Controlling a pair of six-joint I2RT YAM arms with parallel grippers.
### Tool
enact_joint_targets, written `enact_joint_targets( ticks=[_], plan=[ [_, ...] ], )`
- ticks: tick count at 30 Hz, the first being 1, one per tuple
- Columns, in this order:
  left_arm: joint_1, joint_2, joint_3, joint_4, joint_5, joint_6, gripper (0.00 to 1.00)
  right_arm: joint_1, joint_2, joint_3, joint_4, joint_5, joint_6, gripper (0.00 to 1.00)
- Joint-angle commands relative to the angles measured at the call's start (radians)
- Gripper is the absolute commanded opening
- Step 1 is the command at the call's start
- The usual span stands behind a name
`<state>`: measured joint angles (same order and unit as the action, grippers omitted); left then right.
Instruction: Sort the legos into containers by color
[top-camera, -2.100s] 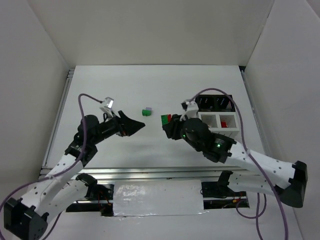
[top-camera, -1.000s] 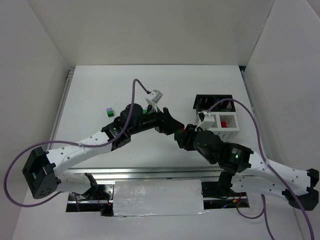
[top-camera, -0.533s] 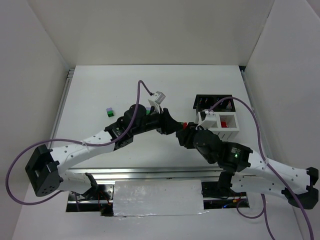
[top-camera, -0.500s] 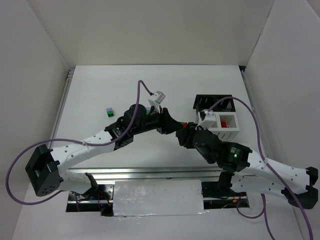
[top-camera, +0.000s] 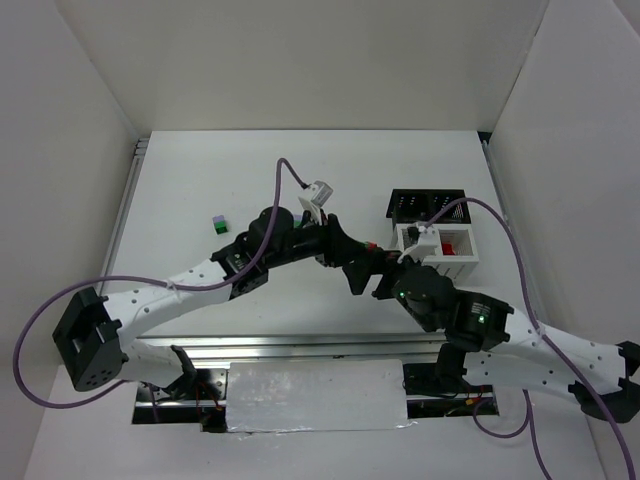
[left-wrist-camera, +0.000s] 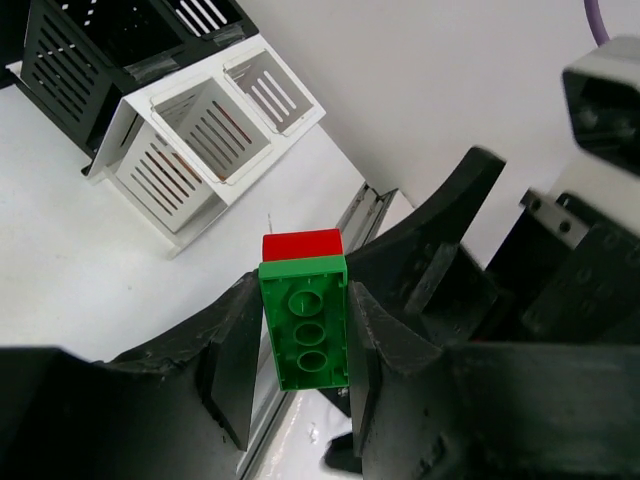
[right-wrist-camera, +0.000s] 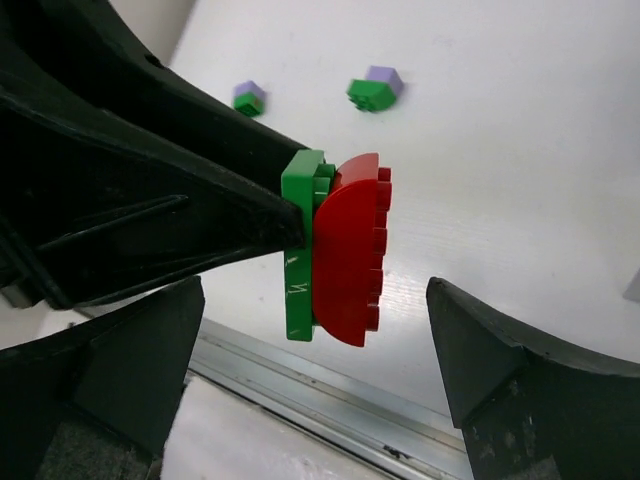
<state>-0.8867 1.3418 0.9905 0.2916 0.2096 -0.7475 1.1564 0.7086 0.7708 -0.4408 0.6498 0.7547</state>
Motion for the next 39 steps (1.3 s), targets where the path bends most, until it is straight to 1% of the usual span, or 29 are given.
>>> enact_joint_targets(
  ticks=[1,3,4,7,8,10,11,12,13,14,15,18,20,21,24,27,30,31,32,33,34,36,37,38,39],
  plan=[
    [-0.003,-0.073,0.004,0.020,-0.007,0.062,0.00,-0.009,-0.102,-0.040,0.142,-0.044,-0.081,1.00],
    [0.006,-0.110,-0.012,0.020,-0.004,0.074,0.00,-0.027,-0.164,-0.048,0.149,-0.100,-0.153,1.00],
    [0.008,-0.122,-0.016,0.021,0.002,0.088,0.00,-0.032,-0.184,-0.054,0.152,-0.157,-0.176,1.00],
    [0.014,-0.177,-0.038,0.032,0.039,0.135,0.00,-0.049,-0.271,-0.053,0.122,-0.222,-0.258,1.00],
    [0.014,-0.194,-0.059,0.044,0.086,0.148,0.00,-0.053,-0.312,-0.051,0.113,-0.267,-0.279,1.00],
    [0.014,-0.234,-0.082,0.090,0.157,0.183,0.00,-0.057,-0.340,-0.033,0.074,-0.271,-0.299,1.00],
    [0.014,-0.245,-0.098,0.107,0.234,0.192,0.00,-0.057,-0.354,-0.025,0.061,-0.272,-0.299,1.00],
    [0.014,-0.263,-0.104,0.139,0.281,0.201,0.00,-0.058,-0.354,-0.021,0.056,-0.303,-0.323,1.00],
    [0.014,-0.273,-0.111,0.158,0.321,0.215,0.00,-0.060,-0.354,-0.015,0.054,-0.344,-0.342,1.00],
    [0.014,-0.282,-0.127,0.175,0.391,0.214,0.00,-0.058,-0.348,-0.015,0.066,-0.458,-0.376,1.00],
    [0.014,-0.300,-0.137,0.234,0.424,0.197,0.00,-0.060,-0.347,-0.021,0.086,-0.513,-0.385,1.00],
    [0.014,-0.334,-0.185,0.341,0.505,0.157,0.00,-0.060,-0.353,-0.094,0.248,-0.637,-0.413,0.99],
    [0.014,-0.343,-0.196,0.380,0.536,0.142,0.00,-0.061,-0.354,-0.122,0.306,-0.683,-0.452,0.96],
    [0.012,-0.349,-0.197,0.395,0.559,0.132,0.00,-0.060,-0.353,-0.145,0.356,-0.747,-0.468,0.95],
    [0.014,-0.351,-0.194,0.396,0.577,0.134,0.00,-0.060,-0.334,-0.168,0.437,-0.864,-0.492,0.94],
    [0.014,-0.351,-0.196,0.400,0.580,0.134,0.00,-0.060,-0.299,-0.162,0.493,-0.886,-0.486,0.94],
    [0.014,-0.359,-0.210,0.417,0.571,0.134,0.00,-0.061,-0.244,-0.151,0.528,-0.886,-0.473,0.88],
    [0.014,-0.362,-0.210,0.422,0.570,0.134,0.00,-0.061,-0.235,-0.154,0.539,-0.889,-0.466,0.83],
    [0.014,-0.363,-0.211,0.423,0.570,0.135,0.00,-0.060,-0.230,-0.156,0.553,-0.889,-0.460,0.82],
    [0.014,-0.363,-0.213,0.422,0.571,0.137,0.00,-0.061,-0.227,-0.162,0.580,-0.891,-0.456,0.77],
    [0.014,-0.363,-0.211,0.420,0.571,0.138,0.00,-0.061,-0.225,-0.163,0.588,-0.891,-0.454,0.62],
    [0.014,-0.362,-0.213,0.414,0.573,0.145,0.00,-0.060,-0.228,-0.173,0.606,-0.892,-0.457,0.47],
    [0.014,-0.363,-0.213,0.409,0.571,0.149,0.00,-0.060,-0.231,-0.174,0.606,-0.888,-0.468,0.25],
    [0.014,-0.369,-0.213,0.385,0.565,0.167,0.00,-0.063,-0.233,-0.182,0.603,-0.868,-0.472,0.00],
    [0.014,-0.378,-0.213,0.364,0.551,0.186,0.00,-0.064,-0.248,-0.192,0.609,-0.833,-0.466,0.00]
  ],
)
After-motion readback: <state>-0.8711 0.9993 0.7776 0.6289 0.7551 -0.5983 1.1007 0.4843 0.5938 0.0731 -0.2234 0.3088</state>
